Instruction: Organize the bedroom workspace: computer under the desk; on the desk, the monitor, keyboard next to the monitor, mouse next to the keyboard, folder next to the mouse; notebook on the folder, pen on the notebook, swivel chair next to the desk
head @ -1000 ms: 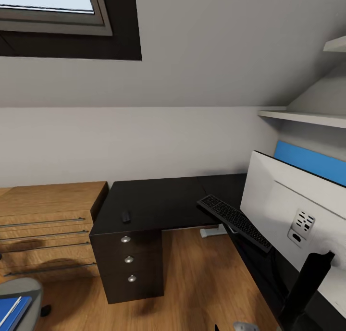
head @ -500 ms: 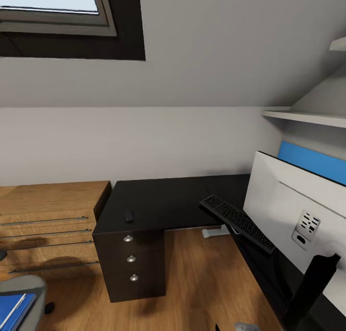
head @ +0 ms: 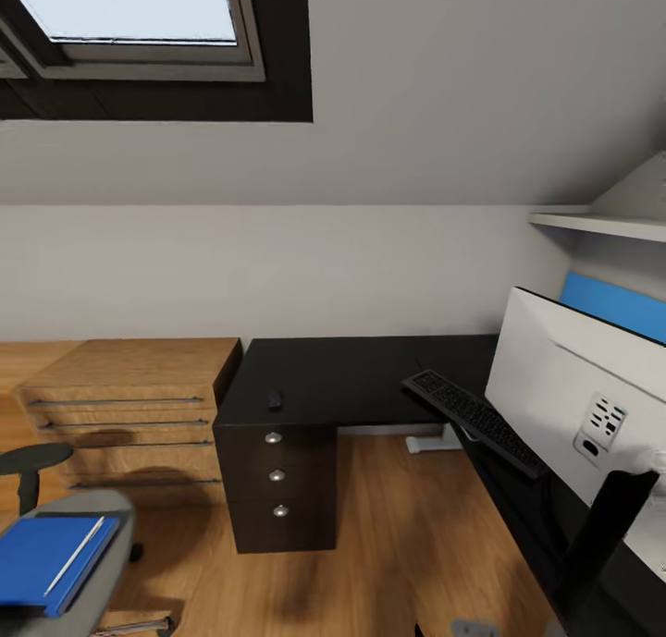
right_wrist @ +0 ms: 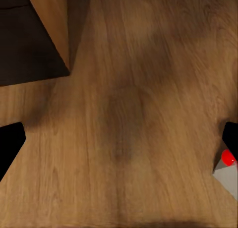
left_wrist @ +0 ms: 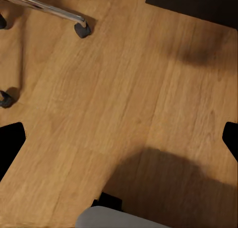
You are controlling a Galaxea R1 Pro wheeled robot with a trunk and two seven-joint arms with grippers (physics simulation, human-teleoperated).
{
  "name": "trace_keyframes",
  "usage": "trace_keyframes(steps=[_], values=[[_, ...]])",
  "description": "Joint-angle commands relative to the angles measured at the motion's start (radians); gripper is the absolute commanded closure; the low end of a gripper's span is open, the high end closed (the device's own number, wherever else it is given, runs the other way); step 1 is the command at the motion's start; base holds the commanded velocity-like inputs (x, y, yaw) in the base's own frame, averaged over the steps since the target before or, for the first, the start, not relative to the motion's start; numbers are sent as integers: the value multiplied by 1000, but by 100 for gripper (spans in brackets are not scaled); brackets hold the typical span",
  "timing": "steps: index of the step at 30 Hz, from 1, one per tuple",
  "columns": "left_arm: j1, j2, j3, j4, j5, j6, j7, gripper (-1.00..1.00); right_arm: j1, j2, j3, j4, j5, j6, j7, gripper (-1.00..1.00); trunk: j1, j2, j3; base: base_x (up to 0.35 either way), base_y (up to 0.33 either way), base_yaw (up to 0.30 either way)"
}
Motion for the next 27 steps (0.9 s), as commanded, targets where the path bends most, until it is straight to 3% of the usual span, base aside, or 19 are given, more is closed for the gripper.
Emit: trace_keyframes(steps=[1,27], values=[[1,0,4,-2,-4,0,1,-100,-1,0,-7,2,6,-4,0,-100,-1,-1,-1,-294,0,24],[1,0,4,-2,-4,-2,1,-100,-1,-1,-7,2,8,-4,1,-100,-1,-1,-1,-319,0,4]])
